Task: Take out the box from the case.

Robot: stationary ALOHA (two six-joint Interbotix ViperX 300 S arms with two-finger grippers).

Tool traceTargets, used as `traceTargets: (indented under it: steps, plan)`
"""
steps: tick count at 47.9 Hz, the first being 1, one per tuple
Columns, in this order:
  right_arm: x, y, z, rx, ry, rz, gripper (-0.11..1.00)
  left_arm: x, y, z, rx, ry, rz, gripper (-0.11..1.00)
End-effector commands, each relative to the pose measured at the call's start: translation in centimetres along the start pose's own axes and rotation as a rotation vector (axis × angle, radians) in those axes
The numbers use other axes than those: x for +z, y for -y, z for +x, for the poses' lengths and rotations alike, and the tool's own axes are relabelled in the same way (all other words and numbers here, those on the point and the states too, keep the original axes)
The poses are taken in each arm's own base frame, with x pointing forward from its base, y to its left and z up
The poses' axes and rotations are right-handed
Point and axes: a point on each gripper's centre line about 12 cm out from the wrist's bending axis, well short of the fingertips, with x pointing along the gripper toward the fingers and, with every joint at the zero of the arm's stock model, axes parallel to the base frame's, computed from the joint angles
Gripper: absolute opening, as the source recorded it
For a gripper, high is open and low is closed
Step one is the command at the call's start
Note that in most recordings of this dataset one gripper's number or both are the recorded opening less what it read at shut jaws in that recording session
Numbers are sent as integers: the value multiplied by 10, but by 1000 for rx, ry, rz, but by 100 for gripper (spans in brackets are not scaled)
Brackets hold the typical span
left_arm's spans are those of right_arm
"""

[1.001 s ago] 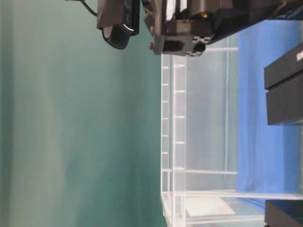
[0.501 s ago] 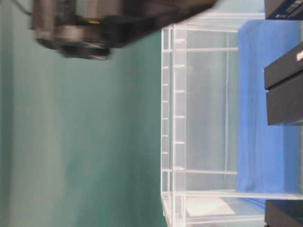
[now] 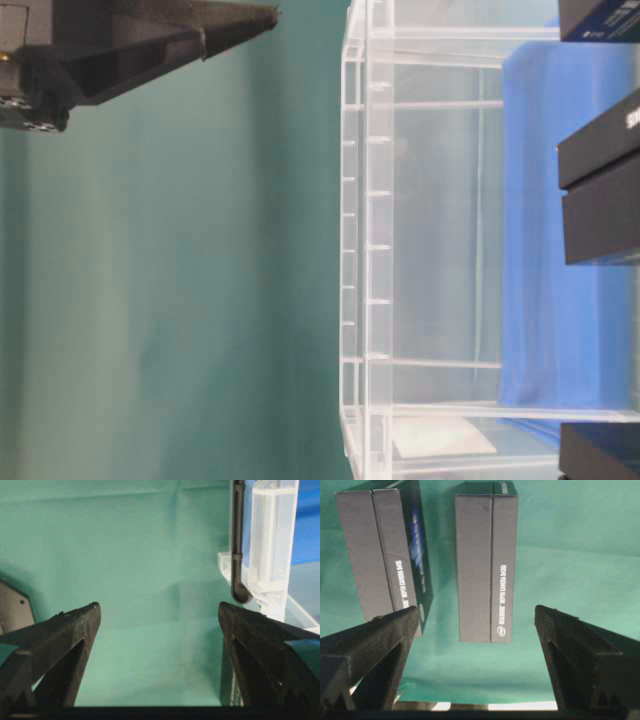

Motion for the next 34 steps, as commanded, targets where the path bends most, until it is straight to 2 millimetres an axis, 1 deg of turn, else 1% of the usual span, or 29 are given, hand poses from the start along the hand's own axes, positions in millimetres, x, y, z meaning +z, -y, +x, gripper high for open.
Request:
traceTargets:
  steps: [1,6,15,26,30,34]
  plan:
    - [0,6,-14,29,-17,0,91,1,-1,-8,-25,15,-6,98]
    - [-2,17,-14,15,-31,4,91,1,-1,-8,-25,15,-6,98]
    - [-2,50,-17,3,-50,45,91,1,-2,-8,-24,13,-8,98]
    - [-2,96,-22,11,-62,78,91,-3,-8,-8,-17,9,-17,98]
    - [-3,105,-23,15,-66,70,91,-4,-10,-7,-17,9,-20,98]
    - [-1,108,-24,21,-66,68,91,-4,-10,-7,-17,9,-19,98]
